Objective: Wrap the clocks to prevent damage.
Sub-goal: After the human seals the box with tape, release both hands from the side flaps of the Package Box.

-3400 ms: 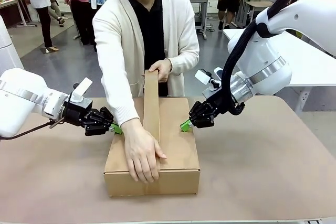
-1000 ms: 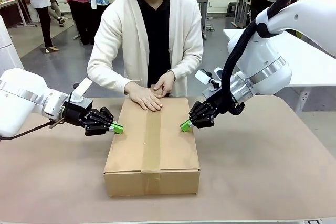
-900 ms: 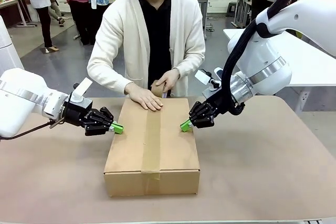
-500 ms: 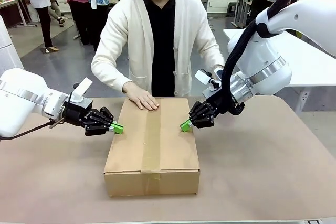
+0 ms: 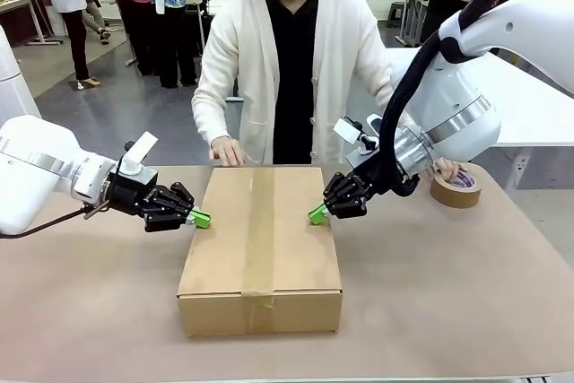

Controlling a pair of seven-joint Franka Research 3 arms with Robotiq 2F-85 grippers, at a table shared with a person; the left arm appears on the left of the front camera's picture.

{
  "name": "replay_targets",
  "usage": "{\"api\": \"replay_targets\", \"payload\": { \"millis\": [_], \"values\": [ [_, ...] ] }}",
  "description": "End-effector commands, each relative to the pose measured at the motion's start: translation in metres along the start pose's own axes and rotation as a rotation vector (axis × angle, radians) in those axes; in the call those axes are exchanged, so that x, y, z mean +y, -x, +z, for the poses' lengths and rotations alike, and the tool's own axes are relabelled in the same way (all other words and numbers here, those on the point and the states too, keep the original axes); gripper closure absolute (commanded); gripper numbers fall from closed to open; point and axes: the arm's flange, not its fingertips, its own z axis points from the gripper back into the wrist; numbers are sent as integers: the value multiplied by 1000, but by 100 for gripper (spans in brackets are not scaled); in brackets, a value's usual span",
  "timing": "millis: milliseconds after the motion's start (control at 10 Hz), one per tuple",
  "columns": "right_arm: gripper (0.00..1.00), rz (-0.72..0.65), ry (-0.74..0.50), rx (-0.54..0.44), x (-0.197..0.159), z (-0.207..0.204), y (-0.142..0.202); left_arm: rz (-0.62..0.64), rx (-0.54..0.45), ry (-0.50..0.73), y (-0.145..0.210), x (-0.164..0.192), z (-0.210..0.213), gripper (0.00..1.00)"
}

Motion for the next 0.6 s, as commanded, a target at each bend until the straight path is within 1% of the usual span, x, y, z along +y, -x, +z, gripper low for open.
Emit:
{"api": "replay_targets", "payload": {
  "millis": [0, 500],
  "values": [
    [99, -3, 1, 4, 0, -2, 2, -4, 9, -5, 3, -1, -3, 100],
    [99, -3, 1, 4, 0, -2, 2, -4, 9, -5, 3, -1, -3, 100]
  ]
}}
